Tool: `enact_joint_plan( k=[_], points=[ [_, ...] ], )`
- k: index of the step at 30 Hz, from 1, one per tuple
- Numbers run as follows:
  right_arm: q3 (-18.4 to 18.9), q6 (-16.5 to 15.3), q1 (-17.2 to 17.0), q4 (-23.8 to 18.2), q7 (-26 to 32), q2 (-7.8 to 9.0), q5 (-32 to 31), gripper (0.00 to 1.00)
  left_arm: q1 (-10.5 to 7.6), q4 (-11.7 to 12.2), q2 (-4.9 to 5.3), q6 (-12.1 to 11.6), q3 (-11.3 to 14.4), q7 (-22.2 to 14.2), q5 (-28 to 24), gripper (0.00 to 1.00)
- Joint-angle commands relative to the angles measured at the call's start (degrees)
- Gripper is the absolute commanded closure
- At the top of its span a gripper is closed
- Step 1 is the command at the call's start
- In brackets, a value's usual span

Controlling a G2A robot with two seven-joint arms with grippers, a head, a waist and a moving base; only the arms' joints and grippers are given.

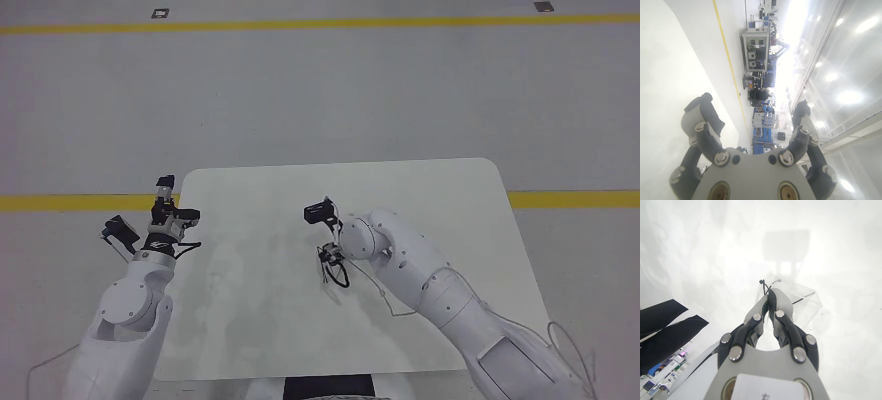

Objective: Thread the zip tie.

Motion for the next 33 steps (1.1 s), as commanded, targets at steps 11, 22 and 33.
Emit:
enact_joint_plan(
  k=[11, 22, 33],
  points=[
    [11.4, -8.1, -6.9, -9.4, -2.6, 2.58, 13.8, 1.00, 0.00, 0.0, 0.00, 0.0, 0.0, 0.0, 0.0, 0.00],
    [11.7, -8.0, -7.5, -9.2, -4.0, 2.54, 15.2, 1.00, 0.00, 0.0, 0.00, 0.0, 0.0, 0.0, 0.0, 0.00],
    [18.9, -5.5, -9.2, -3.8, -10.6, 2.22, 39.9, 1.00, -0.46, 4.1, 1.74, -2.1, -2.7, -19.6, 12.5, 0.00]
  ],
)
